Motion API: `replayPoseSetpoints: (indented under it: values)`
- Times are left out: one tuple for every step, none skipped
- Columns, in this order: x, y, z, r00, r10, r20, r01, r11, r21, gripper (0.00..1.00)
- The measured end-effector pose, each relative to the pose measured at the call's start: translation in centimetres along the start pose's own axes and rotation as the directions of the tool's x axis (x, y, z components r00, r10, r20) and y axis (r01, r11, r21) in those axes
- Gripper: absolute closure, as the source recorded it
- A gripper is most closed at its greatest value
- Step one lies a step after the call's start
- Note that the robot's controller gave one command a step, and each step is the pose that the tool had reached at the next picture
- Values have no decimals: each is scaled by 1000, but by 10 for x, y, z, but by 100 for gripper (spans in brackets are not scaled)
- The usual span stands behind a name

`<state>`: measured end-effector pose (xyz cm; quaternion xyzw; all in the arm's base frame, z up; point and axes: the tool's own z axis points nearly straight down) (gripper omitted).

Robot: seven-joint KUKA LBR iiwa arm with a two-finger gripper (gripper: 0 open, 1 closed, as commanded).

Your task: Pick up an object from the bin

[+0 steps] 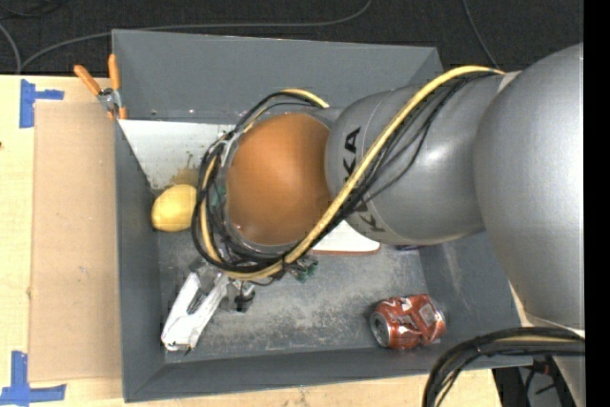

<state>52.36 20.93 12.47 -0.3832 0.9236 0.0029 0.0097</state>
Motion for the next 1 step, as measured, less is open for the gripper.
replayPoseSetpoints:
  values:
    - [0, 1, -24, 1000, 3, -3, -3, 1000, -2, 100]
